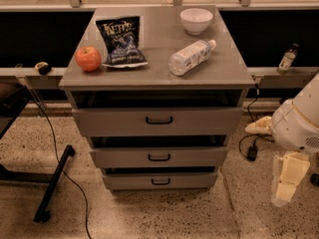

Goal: Open bottom drawer

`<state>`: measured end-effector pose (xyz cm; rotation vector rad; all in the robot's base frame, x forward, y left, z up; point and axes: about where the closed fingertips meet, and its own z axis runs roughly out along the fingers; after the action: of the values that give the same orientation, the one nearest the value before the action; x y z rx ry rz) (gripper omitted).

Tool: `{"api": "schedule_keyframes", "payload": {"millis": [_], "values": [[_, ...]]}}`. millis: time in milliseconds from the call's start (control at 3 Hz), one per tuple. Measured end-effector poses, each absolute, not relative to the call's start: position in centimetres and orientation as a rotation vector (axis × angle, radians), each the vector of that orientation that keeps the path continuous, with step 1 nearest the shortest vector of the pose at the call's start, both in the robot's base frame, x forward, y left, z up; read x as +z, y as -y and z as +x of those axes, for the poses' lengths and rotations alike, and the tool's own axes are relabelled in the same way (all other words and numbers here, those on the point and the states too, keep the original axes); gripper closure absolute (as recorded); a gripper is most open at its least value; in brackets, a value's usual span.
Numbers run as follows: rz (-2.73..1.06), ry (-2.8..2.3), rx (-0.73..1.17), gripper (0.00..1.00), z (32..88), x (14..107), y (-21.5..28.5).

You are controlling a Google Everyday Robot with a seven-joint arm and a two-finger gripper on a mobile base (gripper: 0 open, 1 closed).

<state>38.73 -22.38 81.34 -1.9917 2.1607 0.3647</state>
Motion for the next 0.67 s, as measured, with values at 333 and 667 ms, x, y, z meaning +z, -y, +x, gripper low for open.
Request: {"api": "schedule_keyframes", "payload": {"millis": [333,667], "values": [[-2.024,-2.120,0.350,0.00,38.9,81.6,22.2],[-1.951,-2.089,0.331,0.00,39.9,80.6,21.6]]}}
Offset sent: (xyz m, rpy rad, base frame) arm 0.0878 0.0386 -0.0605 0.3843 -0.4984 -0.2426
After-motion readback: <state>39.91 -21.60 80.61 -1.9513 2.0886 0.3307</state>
